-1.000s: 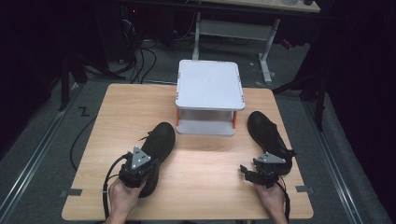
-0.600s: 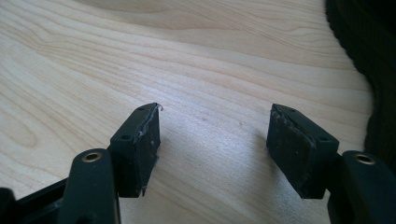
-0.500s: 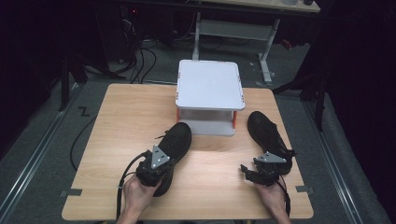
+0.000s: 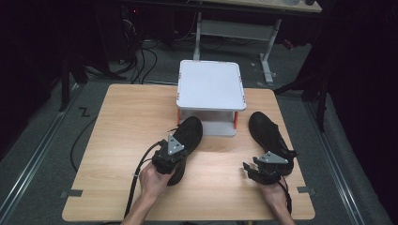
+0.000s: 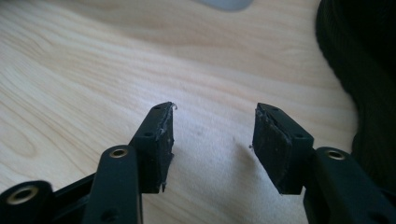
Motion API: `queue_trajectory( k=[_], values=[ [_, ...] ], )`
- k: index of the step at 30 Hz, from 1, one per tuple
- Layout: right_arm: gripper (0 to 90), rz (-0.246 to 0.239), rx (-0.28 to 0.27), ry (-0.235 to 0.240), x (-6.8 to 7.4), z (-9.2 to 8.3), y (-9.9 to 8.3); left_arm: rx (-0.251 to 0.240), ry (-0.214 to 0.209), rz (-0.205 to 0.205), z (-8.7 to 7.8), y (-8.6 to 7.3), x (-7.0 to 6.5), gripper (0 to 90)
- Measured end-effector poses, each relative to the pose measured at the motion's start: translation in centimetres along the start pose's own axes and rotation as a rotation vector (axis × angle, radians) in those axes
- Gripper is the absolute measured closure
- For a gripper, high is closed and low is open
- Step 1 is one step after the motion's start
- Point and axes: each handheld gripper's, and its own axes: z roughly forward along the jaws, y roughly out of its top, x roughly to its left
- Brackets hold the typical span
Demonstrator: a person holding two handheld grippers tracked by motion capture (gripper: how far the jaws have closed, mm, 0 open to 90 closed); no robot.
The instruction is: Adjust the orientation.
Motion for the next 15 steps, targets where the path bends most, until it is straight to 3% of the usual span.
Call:
queue_trajectory(
  k=[5, 9, 15],
  values=[
    [55.9, 0.023, -0.041, 0.044, -0.3, -0.8, 1.3, -0.007, 0.015, 0.012, 1.5, 0.4, -0.4, 84.2],
    [62.4, 0.063, -0.042, 0.123, -0.8, -1.2, 2.6, -0.013, 0.023, 0.010, 2.7, 0.7, -0.5, 84.2],
    [63.0, 0.058, -0.053, 0.172, -1.1, -1.4, 4.6, -0.005, 0.040, 0.012, 4.3, 1.0, -0.5, 84.1]
  ],
)
